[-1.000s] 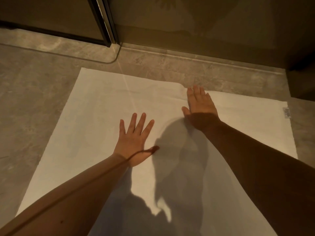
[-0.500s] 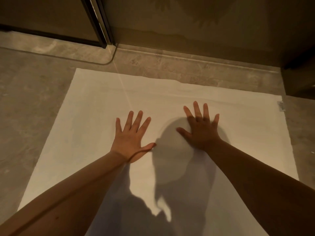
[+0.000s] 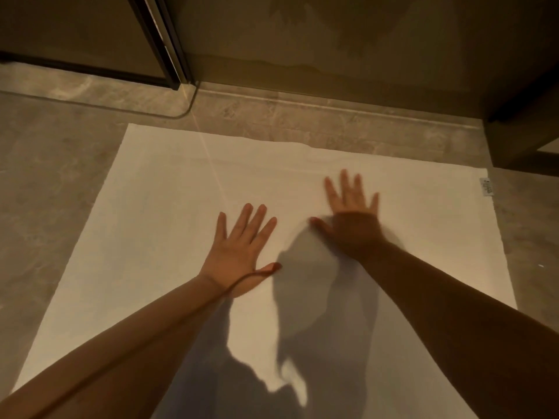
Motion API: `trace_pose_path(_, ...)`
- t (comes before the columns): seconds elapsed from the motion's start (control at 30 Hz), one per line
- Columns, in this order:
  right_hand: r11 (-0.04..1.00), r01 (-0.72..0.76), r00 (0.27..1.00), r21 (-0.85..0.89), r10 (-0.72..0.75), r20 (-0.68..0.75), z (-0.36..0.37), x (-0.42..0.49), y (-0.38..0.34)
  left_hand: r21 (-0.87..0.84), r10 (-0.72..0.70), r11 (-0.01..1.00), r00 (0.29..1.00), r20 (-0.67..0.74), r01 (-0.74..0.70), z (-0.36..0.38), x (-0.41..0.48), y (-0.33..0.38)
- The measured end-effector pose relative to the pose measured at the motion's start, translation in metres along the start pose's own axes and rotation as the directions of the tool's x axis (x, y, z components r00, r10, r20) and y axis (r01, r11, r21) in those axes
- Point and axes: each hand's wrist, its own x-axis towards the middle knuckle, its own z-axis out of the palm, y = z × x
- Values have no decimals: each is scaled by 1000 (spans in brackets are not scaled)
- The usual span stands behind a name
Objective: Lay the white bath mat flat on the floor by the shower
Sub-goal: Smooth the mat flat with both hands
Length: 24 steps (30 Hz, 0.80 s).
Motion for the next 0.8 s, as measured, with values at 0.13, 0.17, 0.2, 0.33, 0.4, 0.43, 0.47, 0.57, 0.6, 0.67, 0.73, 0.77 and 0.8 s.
trace_pose_path(0.13,983,185,982,6,-186,30,15,8,-46,-16,-74,997,997,0,74,7,1,19)
trace_pose_path(0.17,983,182,983,-7,-182,21,18,10,-46,-19,-75,997,997,-11,75,7,2,18)
trace_pose_path(0.2,983,182,983,-18,-182,10,20,13,-42,-19,-69,997,997,-15,69,7,2,16)
trace_pose_path(0.33,985,162,986,-51,-164,-40,19,34,-23,-22,-46,999,999,-8,46,7,2,14)
trace_pose_path(0.4,993,97,995,-65,-99,-23,13,52,-18,-41,-44,998,999,-18,43,8,3,15)
trace_pose_path(0.43,996,56,998,-75,-55,8,11,61,-16,-47,-42,998,999,-19,41,9,3,14)
trace_pose_path(0.47,996,19,999,-89,-15,39,9,68,-15,-52,-41,998,999,-19,40,9,3,13)
trace_pose_path(0.57,993,-44,994,-107,55,98,2,86,-14,-58,-37,998,999,-19,36,7,4,12)
trace_pose_path(0.6,993,-61,990,-104,73,119,0,91,-14,-65,-35,997,999,-22,33,6,4,13)
trace_pose_path(0.67,990,-94,980,-105,110,165,-4,97,-18,-75,-33,997,999,-23,31,4,4,13)
trace_pose_path(0.73,988,-111,980,-109,127,152,-4,93,-23,-77,-38,996,999,-11,37,3,5,12)
trace_pose_path(0.77,990,-95,989,-103,105,101,-2,85,-24,-76,-41,996,999,-11,40,3,5,12)
trace_pose_path(0.8,995,-57,998,-86,60,32,1,72,-23,-70,-44,997,999,-16,42,3,5,12)
